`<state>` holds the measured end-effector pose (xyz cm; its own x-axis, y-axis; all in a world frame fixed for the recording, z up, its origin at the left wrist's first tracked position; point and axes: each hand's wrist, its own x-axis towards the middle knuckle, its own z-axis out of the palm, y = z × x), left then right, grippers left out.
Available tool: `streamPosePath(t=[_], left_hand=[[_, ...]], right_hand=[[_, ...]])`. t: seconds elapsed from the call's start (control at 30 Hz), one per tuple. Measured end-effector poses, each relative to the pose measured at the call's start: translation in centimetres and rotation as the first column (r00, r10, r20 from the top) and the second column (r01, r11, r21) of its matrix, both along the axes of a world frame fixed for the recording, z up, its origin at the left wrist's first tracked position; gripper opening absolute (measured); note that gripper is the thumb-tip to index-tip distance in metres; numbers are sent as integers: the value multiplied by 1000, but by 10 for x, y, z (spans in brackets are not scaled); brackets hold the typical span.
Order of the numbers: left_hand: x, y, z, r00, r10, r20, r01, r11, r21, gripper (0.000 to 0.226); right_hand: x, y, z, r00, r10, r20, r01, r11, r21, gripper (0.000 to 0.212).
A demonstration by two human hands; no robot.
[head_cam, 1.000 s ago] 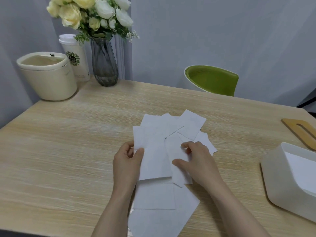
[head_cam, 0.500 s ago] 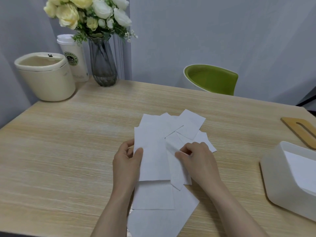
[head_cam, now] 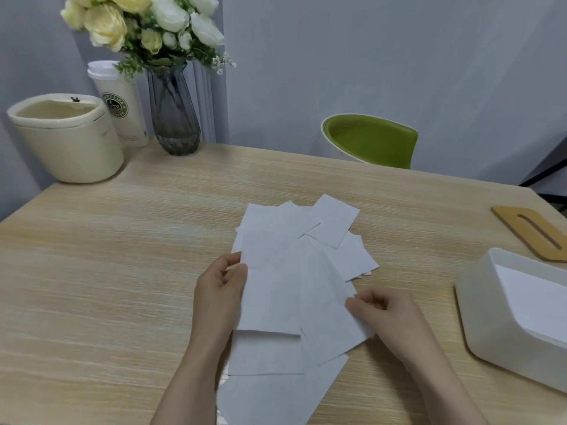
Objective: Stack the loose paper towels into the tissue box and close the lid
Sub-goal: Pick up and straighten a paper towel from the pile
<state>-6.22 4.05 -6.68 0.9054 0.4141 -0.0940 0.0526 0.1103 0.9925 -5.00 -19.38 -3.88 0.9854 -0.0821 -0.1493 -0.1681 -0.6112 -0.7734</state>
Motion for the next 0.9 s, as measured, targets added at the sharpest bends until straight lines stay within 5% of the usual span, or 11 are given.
streamPosePath(t=[0.33, 0.67, 0.9], left_hand=[[-2, -2, 4, 1000, 5, 8, -5, 1000, -28, 25], [-2, -4, 6, 1000, -5, -5, 5, 1000, -23, 24], [-3, -3, 7, 1000, -6, -6, 5, 1000, -26, 25]], right_hand=[[6, -3, 3, 1000, -14, -19, 15, 998, 56, 12], [-7, 9, 5, 993, -112, -23, 107, 839, 533, 5], [-10, 46, 5, 999, -50, 0, 39, 780, 625, 6]])
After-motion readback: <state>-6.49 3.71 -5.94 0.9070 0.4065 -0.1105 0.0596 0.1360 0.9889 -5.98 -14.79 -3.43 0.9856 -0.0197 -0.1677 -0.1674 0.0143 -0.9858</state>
